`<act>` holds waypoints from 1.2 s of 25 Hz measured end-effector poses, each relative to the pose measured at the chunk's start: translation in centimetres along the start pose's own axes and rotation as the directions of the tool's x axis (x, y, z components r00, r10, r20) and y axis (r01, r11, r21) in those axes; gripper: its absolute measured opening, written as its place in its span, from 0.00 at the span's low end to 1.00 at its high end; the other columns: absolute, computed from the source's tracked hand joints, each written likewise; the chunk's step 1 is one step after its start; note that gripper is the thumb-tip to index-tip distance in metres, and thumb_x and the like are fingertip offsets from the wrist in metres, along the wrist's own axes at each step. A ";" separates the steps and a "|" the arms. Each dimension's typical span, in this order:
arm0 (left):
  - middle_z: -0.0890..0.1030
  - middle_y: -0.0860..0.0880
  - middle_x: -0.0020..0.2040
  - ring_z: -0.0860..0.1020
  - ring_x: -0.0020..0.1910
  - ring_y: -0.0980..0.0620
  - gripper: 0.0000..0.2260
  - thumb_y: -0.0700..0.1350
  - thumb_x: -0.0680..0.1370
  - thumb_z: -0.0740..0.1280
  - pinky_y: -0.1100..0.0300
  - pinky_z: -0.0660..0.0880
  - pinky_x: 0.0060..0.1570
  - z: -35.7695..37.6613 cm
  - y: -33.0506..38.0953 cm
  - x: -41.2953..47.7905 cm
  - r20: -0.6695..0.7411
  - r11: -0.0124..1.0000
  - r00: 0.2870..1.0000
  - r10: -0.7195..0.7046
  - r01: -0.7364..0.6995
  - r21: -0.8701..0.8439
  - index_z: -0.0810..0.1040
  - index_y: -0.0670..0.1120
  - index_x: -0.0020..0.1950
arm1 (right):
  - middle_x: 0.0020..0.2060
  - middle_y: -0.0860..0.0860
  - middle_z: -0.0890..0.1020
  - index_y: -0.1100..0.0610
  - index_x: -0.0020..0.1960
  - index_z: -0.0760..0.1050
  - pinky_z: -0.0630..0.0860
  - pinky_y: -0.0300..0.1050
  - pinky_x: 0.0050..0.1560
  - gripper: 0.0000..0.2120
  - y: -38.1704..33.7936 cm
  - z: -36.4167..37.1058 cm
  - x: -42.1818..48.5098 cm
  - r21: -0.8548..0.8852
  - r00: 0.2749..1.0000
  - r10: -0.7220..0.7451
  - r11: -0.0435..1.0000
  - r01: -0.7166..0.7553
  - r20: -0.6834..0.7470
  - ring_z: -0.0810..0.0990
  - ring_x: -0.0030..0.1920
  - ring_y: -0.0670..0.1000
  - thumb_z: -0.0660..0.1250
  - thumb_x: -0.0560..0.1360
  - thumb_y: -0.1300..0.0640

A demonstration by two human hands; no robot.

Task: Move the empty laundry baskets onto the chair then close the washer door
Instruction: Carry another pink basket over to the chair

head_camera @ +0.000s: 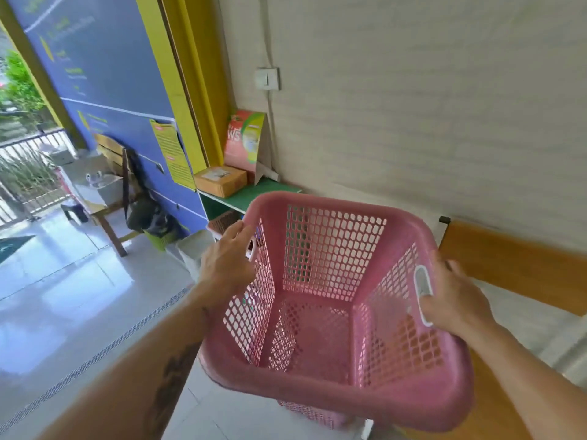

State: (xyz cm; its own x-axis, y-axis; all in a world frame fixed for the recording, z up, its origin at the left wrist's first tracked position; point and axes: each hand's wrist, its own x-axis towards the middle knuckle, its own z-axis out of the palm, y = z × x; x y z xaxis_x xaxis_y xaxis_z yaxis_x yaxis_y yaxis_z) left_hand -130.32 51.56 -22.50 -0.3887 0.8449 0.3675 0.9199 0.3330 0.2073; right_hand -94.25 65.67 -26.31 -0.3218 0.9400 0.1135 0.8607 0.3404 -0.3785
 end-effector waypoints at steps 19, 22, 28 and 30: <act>0.49 0.40 0.80 0.51 0.79 0.39 0.44 0.29 0.64 0.66 0.42 0.65 0.71 41.2 -15.2 5.9 0.529 0.992 0.848 0.040 0.030 -0.124 0.53 0.43 0.79 | 0.64 0.62 0.68 0.55 0.77 0.47 0.77 0.49 0.29 0.54 3.1 35.6 10.1 -0.161 0.889 0.409 0.910 -0.381 0.209 0.79 0.45 0.63 0.75 0.62 0.68; 0.54 0.38 0.79 0.54 0.78 0.36 0.39 0.35 0.68 0.66 0.37 0.70 0.64 46.1 -17.7 4.0 0.593 0.994 0.801 0.086 -0.030 -0.104 0.55 0.40 0.77 | 0.62 0.61 0.68 0.56 0.78 0.46 0.74 0.47 0.32 0.55 3.8 39.8 9.4 -0.203 0.880 0.400 0.913 -0.355 0.256 0.77 0.52 0.62 0.75 0.60 0.69; 0.66 0.41 0.71 0.73 0.60 0.34 0.24 0.35 0.71 0.64 0.44 0.76 0.51 45.3 -15.4 4.9 0.660 0.993 0.748 -0.067 0.115 -0.030 0.68 0.42 0.68 | 0.62 0.57 0.68 0.50 0.77 0.47 0.74 0.48 0.37 0.48 4.3 39.5 9.5 -0.117 0.825 0.403 0.913 -0.390 0.397 0.77 0.53 0.60 0.72 0.67 0.64; 0.75 0.44 0.60 0.77 0.50 0.40 0.22 0.35 0.64 0.68 0.52 0.76 0.42 42.5 -13.9 7.1 0.735 0.991 0.671 -0.103 0.136 0.014 0.74 0.44 0.57 | 0.62 0.55 0.71 0.51 0.73 0.56 0.72 0.45 0.38 0.35 3.7 36.3 10.4 -0.108 0.816 0.394 0.916 -0.387 0.423 0.77 0.51 0.57 0.69 0.71 0.58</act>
State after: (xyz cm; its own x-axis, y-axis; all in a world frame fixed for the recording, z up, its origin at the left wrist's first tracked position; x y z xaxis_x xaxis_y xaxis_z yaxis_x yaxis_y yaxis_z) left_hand -143.57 70.69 -61.29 -0.3163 0.8400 -0.4408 0.8591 0.4507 0.2424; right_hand -108.74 75.77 -59.88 -0.0899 0.8911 -0.4449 0.9553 -0.0492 -0.2916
